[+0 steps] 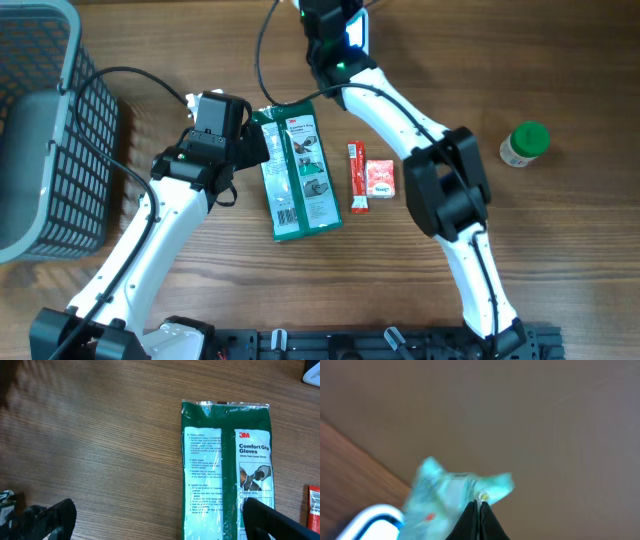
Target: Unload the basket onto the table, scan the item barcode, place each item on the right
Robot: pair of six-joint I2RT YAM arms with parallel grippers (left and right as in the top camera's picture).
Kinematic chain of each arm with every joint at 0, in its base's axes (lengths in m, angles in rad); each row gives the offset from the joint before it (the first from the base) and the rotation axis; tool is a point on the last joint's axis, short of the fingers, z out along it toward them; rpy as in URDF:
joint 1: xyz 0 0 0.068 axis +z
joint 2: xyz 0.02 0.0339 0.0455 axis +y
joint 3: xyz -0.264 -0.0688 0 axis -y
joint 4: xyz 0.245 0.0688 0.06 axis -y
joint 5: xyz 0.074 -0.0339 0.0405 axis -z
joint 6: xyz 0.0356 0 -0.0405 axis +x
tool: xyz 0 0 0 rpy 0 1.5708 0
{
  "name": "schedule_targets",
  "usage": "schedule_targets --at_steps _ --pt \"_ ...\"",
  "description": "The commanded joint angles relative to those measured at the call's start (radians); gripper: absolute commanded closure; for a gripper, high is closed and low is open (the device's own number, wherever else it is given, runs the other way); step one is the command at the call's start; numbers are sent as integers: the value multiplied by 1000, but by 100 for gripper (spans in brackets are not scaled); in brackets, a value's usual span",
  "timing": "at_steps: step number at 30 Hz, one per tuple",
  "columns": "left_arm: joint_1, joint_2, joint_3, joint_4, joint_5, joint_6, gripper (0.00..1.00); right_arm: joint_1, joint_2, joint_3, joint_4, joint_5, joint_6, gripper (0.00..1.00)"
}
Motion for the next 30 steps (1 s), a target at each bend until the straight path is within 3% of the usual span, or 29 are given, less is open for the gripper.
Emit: schedule_targets --at_steps 1,5,8,13,17,20,22,24,27,28,30 --pt "6 2 8 4 -12 11 0 -1 45 19 25 81 -202 96" --pt "6 2 8 4 -12 11 0 -2 66 19 67 89 -341 95" --pt "6 2 8 4 -12 11 0 -3 69 19 107 89 -346 96" --pt "6 2 8 4 -12 11 0 -1 37 19 225 286 -121 96" --pt "6 2 8 4 -12 11 0 -9 -57 19 -7 354 -40 96" --pt "6 2 8 4 -12 11 0 -35 -153 19 -343 249 195 86" --pt "6 2 8 4 -12 11 0 -66 -220 19 -570 111 404 76" --pt "6 2 8 4 -12 11 0 -111 -285 19 -759 -66 626 73" --pt "6 2 8 4 -12 11 0 -191 -347 19 -945 -348 902 67" --pt "6 2 8 4 -12 11 0 -227 -359 19 -999 -468 980 59" --pt "6 2 8 4 -13 11 0 -312 -356 19 -1102 -739 1138 53"
